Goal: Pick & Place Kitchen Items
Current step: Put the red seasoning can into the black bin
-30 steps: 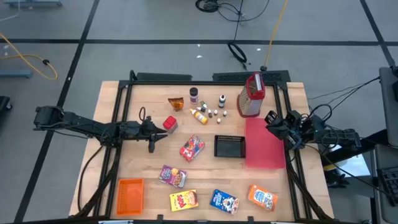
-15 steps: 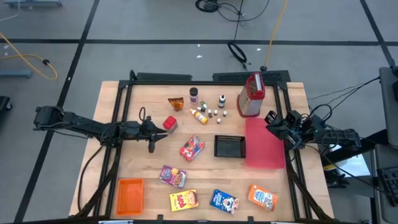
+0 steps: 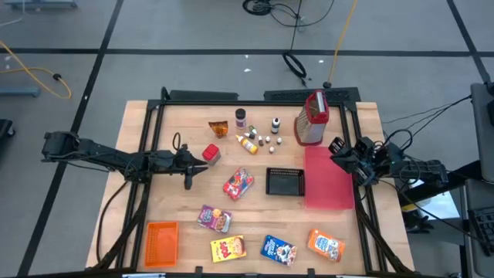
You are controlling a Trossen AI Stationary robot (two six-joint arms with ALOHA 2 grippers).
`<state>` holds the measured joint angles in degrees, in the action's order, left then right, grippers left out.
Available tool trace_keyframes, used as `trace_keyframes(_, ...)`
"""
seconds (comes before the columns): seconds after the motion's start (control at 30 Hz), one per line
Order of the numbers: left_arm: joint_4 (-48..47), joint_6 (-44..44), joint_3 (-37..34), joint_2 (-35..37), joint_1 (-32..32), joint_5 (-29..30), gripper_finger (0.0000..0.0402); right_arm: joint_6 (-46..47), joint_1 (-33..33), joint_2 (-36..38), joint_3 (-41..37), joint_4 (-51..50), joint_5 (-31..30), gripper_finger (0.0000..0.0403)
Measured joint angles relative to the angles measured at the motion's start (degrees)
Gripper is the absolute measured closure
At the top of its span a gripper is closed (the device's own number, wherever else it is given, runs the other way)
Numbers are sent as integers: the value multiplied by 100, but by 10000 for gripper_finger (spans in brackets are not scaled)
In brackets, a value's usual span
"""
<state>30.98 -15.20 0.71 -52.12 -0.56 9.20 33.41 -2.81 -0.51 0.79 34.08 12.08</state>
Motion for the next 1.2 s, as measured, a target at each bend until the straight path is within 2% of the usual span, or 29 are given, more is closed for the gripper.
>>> trace_keyframes(0.1, 38, 110, 2, 2, -67, 567, 302, 11, 1, 0, 0, 39, -2, 360)
trace_keyframes(0.2, 29, 207, 2, 2, -114, 783, 302, 2, 1, 0, -1, 108, -4, 360)
trace_keyframes(0.33, 24, 137, 2, 2, -151, 790, 302, -249, -1, 0, -1, 89, -175, 360)
trace_keyframes(0.5, 57, 142, 2, 2, -151, 788, 302, -127, -1, 0, -1, 76, -155, 360)
trace_keyframes(0.63, 70, 103, 2, 1, -151, 788, 302, -381, -2, 0, -2, 79, -157, 360)
trace_keyframes(0.9, 354, -588, 2, 0, -144, 737, 302, -907, 0, -10, -2, -79, -168, 360)
trace_keyframes(1.0, 357, -943, 2, 0, -144, 735, 302, -1050, 2, -43, 0, -158, -332, 360)
trace_keyframes(1.2, 358, -933, 3, 0, -144, 765, 302, -1091, 2, -169, 0, -348, -698, 360)
